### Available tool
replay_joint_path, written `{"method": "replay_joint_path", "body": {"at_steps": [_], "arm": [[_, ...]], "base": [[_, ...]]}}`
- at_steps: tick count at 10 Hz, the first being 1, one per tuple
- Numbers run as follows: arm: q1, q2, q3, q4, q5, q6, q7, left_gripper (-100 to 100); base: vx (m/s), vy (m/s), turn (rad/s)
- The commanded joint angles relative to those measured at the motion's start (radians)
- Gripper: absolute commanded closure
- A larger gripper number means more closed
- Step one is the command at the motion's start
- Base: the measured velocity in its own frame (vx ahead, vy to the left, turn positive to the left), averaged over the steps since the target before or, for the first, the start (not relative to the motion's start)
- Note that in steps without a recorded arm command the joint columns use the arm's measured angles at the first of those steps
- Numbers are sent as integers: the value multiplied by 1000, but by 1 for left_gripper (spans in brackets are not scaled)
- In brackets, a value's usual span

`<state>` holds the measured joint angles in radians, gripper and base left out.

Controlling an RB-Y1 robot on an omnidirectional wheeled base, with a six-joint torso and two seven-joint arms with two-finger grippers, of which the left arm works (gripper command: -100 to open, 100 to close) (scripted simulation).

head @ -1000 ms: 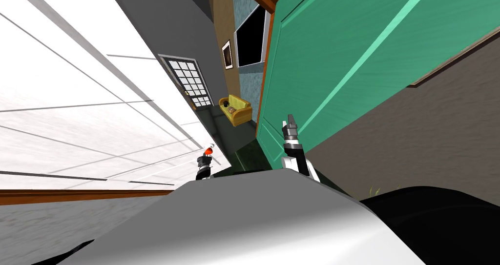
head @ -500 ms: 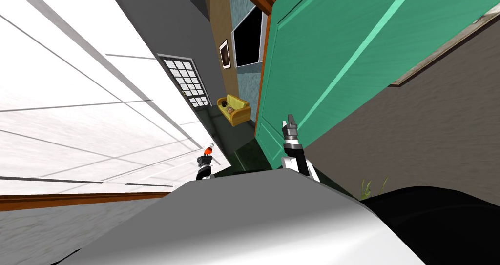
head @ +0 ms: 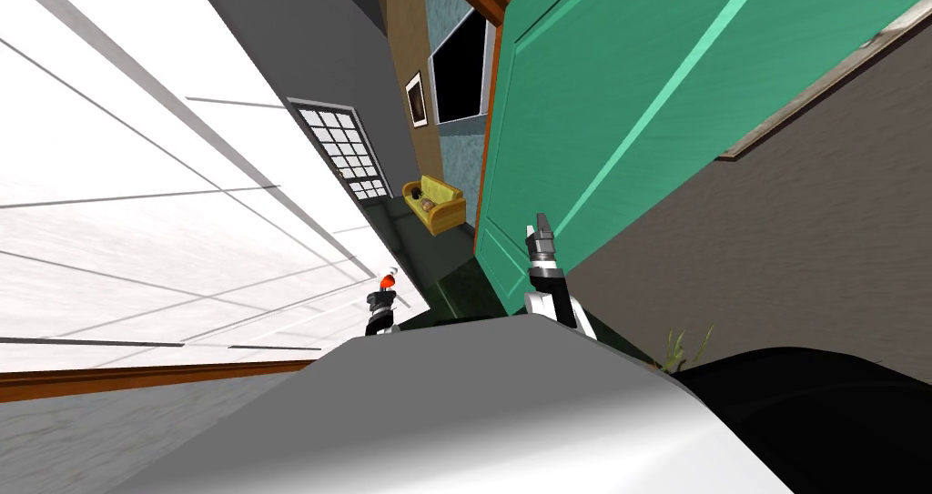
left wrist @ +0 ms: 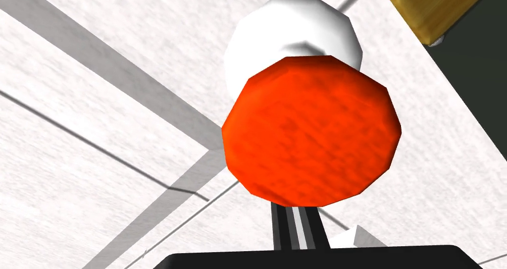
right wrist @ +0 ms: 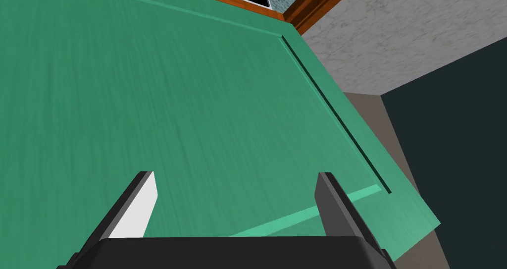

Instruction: Pull the door open

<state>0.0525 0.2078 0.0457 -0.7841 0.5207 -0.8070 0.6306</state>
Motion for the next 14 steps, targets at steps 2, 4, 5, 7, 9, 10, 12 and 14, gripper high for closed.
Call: {"method": "replay_joint_path", "body": {"at_steps": [2, 4, 5, 7, 9, 10, 12, 14], "arm": [[2, -7, -1, -10, 31, -4, 49, -100], [3, -13, -2, -18, 52, -7, 87, -100], [4, -17, -3, -22, 64, -9, 109, -100], [5, -24, -4, -31, 91, -13, 160, -100], [7, -33, -6, -41, 119, -18, 215, -100], [8, -38, -7, -46, 133, -21, 243, -100], [10, -48, -10, -56, 162, -26, 299, -100], [11, -59, -13, -66, 189, -30, 352, -100]], "base": [[-125, 22, -123], [-142, -33, -150], [-103, -31, -149], [-93, 6, -120], [-97, 33, -150], [-103, 26, -136], [-94, 24, -141], [-108, 14, -128]]}}
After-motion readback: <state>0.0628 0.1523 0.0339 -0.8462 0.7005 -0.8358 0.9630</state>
